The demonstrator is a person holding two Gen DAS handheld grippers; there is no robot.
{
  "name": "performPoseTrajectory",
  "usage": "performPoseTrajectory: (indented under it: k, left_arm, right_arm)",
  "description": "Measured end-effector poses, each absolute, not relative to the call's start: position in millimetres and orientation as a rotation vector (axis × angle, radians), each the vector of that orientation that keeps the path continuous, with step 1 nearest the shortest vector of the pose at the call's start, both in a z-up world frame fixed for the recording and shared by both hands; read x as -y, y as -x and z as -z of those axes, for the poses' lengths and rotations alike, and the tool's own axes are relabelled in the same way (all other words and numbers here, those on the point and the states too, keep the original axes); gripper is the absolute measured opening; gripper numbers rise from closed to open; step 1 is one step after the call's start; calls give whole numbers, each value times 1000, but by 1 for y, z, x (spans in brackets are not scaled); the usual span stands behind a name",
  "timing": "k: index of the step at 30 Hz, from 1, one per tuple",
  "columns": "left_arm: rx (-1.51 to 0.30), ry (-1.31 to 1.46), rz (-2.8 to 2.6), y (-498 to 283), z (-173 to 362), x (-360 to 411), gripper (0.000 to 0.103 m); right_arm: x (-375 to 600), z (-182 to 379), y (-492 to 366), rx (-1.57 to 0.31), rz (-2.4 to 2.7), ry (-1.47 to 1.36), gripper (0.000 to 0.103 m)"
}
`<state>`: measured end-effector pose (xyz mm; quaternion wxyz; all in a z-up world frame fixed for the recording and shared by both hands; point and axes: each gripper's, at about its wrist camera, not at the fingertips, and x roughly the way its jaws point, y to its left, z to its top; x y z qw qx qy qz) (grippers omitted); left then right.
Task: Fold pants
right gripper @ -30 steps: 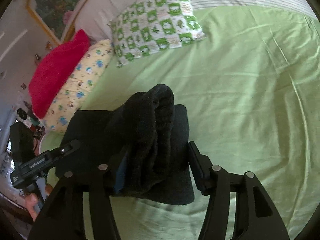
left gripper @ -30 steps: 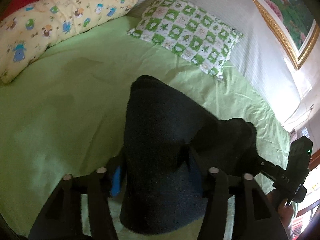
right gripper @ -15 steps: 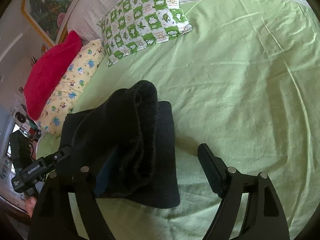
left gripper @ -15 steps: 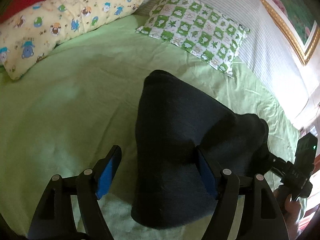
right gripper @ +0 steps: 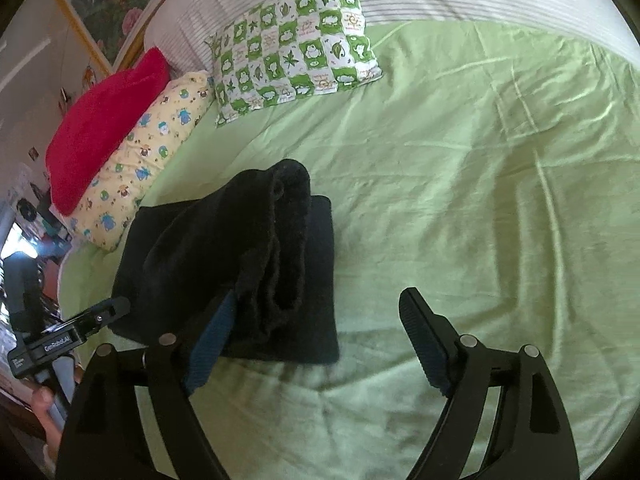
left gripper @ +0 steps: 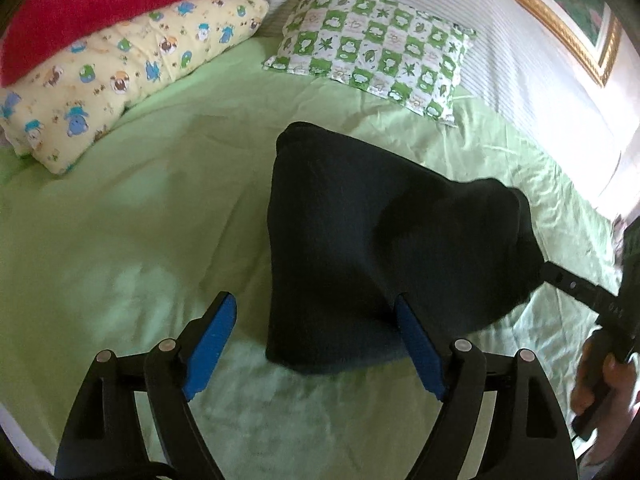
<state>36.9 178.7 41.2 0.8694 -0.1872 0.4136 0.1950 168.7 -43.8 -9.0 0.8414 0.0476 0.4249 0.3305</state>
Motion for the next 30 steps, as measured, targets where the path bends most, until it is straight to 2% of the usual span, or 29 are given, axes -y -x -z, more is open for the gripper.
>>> performPoseTrajectory:
  k: [8,14,22,30]
  left_arm:
    - [-862,288,-430,-21,-52,-153,83]
    - [-865,256,-435,-13,-53,-139,84]
    - [-909,101,-449,-10,-52,-120,86]
    - [-907,87,-441,-5,-45,-112,87]
  right_arm:
    - [42,-4,-137,-829,-777,-22,84]
    - [27,-11,-109,-761,-847,60,89]
    - [17,-14,-91,-752,-909,127,90]
    - [10,-11,-85,-745,-918,193,93]
